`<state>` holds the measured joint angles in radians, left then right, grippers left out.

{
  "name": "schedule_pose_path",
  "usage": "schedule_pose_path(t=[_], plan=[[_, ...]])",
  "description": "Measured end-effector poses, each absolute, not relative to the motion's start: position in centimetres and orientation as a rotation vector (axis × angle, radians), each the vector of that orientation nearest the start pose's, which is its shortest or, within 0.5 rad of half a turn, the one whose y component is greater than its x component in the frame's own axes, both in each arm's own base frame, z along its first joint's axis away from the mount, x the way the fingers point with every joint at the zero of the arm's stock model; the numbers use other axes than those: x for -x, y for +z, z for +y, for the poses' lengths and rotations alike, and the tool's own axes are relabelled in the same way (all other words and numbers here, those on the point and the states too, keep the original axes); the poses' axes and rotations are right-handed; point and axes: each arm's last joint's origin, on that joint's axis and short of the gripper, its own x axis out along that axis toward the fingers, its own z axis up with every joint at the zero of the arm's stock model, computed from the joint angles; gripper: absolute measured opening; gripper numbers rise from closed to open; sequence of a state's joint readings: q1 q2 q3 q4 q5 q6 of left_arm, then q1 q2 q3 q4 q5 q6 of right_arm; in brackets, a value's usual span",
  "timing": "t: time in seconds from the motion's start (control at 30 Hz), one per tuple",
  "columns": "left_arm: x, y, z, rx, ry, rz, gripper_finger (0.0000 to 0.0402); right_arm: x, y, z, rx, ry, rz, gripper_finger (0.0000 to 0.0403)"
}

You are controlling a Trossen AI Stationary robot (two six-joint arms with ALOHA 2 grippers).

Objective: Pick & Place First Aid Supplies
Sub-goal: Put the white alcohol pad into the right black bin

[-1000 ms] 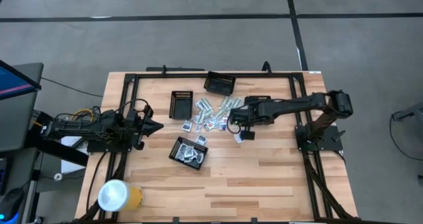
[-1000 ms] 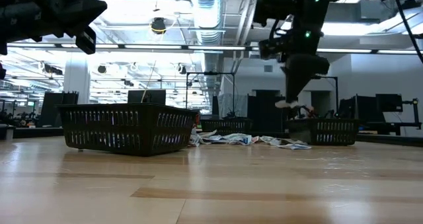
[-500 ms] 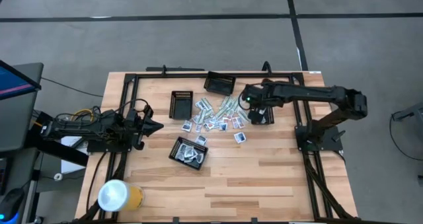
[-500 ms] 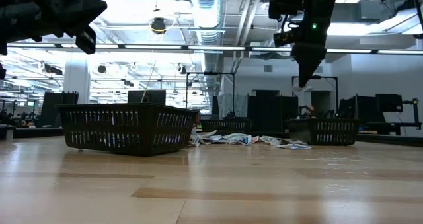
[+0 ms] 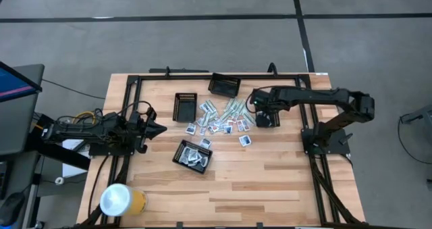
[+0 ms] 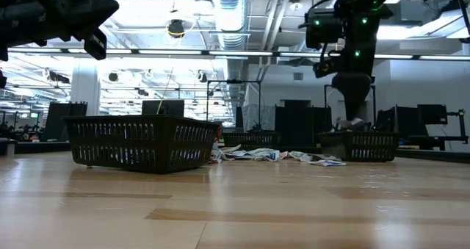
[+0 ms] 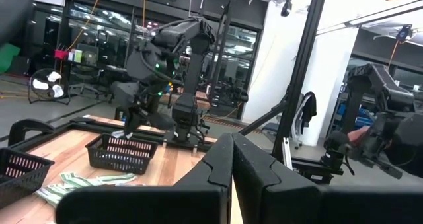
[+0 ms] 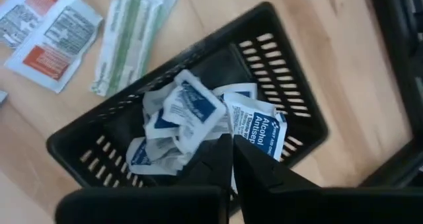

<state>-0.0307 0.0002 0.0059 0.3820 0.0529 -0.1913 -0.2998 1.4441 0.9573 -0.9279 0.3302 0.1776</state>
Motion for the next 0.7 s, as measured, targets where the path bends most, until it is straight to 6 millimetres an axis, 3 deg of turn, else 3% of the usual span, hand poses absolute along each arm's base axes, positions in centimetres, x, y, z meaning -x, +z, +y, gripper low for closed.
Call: schedule_pose_path(t=[0.43,0.7], plan=[[-9.0,20.2,-0.4,0.184,-0.119,-0.379,0.0008,-23.8,20.5,-6.7,-0.086,-0.612,1.348,0.0059],[-9.0,20.2,-0.4,0.184,-0.119,-0.38,0.0008,-24.3,20.6,-5.9,-0.071,-0.59,1.316,0.0063]])
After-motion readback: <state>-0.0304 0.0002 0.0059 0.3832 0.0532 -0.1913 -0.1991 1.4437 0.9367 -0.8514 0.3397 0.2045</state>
